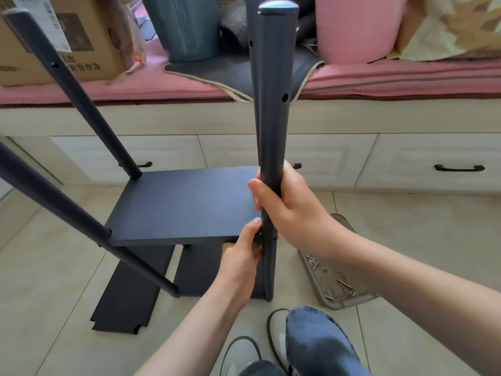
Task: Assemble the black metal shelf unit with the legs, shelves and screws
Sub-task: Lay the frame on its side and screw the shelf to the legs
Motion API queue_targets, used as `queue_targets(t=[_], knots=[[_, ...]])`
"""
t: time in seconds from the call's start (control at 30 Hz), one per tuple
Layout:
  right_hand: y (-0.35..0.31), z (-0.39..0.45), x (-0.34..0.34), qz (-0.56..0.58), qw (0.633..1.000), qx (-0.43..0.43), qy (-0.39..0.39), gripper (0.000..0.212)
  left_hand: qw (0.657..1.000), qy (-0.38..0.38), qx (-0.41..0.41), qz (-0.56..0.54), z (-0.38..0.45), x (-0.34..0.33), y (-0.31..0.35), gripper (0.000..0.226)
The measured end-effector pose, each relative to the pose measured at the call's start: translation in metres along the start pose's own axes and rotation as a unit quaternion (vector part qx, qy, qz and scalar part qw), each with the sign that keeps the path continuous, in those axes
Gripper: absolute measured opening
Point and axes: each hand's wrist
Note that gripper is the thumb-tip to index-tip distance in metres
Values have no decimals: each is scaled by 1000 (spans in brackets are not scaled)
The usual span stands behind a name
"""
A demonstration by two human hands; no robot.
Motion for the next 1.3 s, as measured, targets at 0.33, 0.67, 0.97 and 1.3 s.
queue_targets(t=[0.33, 0.67, 0.97, 1.3], knots=[[2, 3, 2, 5, 1000, -2, -18, 17, 999, 39, -10, 3, 2, -3, -1, 33], [-3, 1, 3, 8, 1000, -11, -24, 17, 999, 29, -22, 5, -4, -2, -1, 32], [9, -25, 54, -84, 987, -123, -60, 22, 998, 39, -50, 8, 3, 0, -3, 49], [162, -120, 108, -213, 873, -415, -142, 8, 997, 50, -54, 1, 15, 0, -4, 47]])
Point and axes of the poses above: each hand's wrist, its own z-axis towards the middle knuckle, its own x-axis out of the back of the hand, y = z × x, and after that the axes turned 8 degrees about x, right-handed
